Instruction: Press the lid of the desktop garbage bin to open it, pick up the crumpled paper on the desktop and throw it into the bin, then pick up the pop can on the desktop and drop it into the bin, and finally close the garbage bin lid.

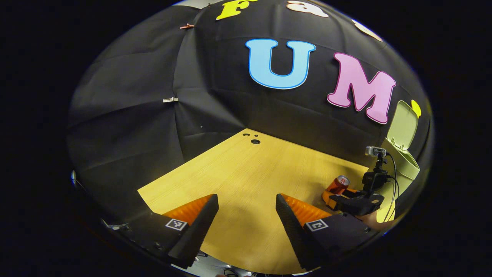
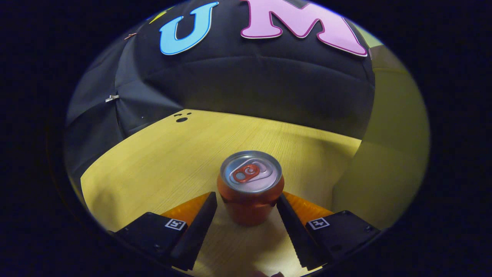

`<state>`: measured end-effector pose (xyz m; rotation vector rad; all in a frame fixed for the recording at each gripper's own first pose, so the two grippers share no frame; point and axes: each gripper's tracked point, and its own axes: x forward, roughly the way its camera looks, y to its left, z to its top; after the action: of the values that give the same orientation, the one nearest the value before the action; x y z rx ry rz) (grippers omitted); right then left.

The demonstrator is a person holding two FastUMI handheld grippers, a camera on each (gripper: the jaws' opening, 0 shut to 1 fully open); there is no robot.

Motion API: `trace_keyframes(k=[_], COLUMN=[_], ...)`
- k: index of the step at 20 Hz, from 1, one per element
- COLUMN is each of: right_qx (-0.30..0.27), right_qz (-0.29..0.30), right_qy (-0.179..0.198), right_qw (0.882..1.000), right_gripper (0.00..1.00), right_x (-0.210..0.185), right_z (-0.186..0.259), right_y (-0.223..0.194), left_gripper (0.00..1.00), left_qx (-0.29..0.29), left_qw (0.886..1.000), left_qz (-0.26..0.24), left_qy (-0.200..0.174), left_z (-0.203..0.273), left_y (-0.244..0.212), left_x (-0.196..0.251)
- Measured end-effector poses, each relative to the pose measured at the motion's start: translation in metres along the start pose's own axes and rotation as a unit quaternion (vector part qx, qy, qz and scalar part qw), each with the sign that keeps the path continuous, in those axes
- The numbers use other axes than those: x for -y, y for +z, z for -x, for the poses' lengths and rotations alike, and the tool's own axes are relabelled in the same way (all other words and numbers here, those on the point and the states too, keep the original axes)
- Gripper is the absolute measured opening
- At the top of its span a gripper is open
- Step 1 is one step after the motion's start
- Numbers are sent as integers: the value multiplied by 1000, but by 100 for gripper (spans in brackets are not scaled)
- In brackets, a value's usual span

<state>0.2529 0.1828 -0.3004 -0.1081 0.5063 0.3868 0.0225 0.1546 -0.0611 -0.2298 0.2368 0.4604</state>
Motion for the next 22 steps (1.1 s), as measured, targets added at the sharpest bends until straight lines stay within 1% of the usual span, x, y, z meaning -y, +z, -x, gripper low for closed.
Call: trace_keyframes(k=[3,4,6,9,11,15,18,20,22], right_qx=[1,2,8,18,21,32,39,49,62], right_qz=[-5,-2,3,2,2,17,13,18,26], right_qy=[10,9,13,17,25,24,20,15,7], right_qw=[1000,1000,1000,1000,999,999,999,998,998], right_gripper=[98,97,82,82,82,82,82,82,82], right_x=[-3,-2,-4,-8,-12,-18,-22,-23,-22], right_z=[-7,-5,-4,11,29,73,105,130,152], right_y=[4,7,14,30,38,59,81,99,122], left_gripper=[96,96,96,96,96,96,96,96,96], left_qx=[5,3,-1,-3,-2,3,3,10,16], left_qw=[1000,1000,1000,1000,999,998,997,994,992], left_qz=[-4,-7,-12,-16,-20,-25,-26,-21,-30], left_qy=[-1,-3,-7,-21,-32,-60,-78,-106,-125], left_z=[-2,-1,1,0,-1,1,7,15,19], left_y=[1,-1,-4,-5,-5,-3,-6,-2,-1], left_x=[-1,2,9,16,21,33,38,48,50])
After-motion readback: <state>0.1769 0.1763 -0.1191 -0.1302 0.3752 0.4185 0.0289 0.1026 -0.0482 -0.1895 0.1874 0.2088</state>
